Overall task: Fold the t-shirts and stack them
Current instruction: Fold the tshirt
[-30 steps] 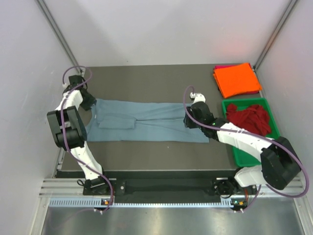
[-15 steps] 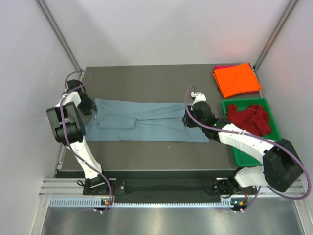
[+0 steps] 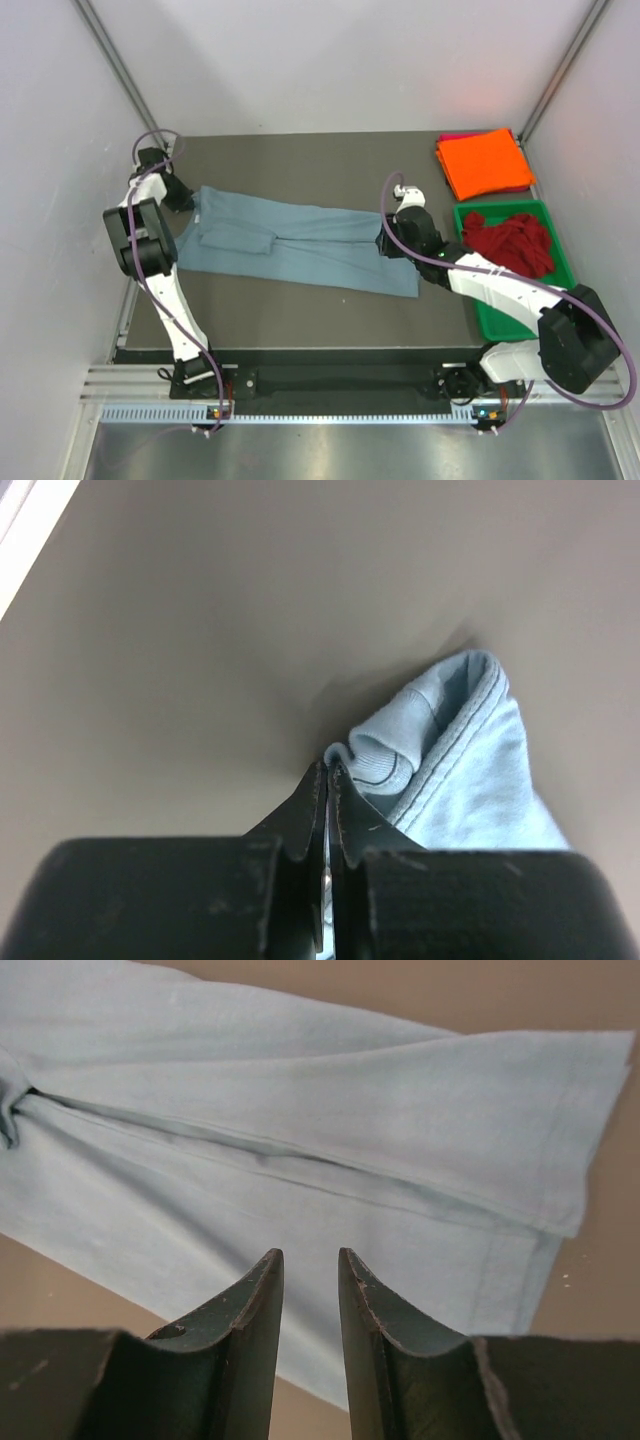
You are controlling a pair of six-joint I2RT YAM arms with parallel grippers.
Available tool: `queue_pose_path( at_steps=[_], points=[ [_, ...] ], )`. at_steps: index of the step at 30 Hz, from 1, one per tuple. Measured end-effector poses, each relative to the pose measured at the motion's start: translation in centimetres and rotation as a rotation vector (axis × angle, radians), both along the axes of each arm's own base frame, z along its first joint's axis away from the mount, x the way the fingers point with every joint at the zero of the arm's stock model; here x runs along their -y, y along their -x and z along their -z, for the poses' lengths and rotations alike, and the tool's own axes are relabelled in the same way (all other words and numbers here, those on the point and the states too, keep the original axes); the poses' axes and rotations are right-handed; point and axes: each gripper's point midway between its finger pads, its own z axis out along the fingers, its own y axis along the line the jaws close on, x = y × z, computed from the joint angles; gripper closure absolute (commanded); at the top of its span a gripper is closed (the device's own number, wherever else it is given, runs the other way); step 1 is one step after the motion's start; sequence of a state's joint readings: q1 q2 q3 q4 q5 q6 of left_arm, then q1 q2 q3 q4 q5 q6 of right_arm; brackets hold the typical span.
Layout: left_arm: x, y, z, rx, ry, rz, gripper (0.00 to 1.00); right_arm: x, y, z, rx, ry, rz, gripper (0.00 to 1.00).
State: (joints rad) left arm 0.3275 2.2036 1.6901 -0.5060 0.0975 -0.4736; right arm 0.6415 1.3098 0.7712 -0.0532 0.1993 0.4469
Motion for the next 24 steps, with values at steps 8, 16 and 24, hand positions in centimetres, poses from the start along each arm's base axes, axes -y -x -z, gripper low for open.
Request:
queue_pose_path(
  at_steps=[8,16,24],
  points=[
    [0.7,-10.3,-0.8,0.212,0.083,0.006,1.0,1.8,-1.3,-0.1,0.021,0.027,0.081,0.7],
    [4.7,-19.4,-1.5,0.52,0.311,0.012,0.98,1.9,-4.4,-0.2,0.021,0.063,0.136,0.71],
    [6.9,-20.3,-2.0,0.613,0.496,-0.025,0.71,2.4,-5.4,-0.3,-0.005,0.106,0.165,0.69]
  ],
)
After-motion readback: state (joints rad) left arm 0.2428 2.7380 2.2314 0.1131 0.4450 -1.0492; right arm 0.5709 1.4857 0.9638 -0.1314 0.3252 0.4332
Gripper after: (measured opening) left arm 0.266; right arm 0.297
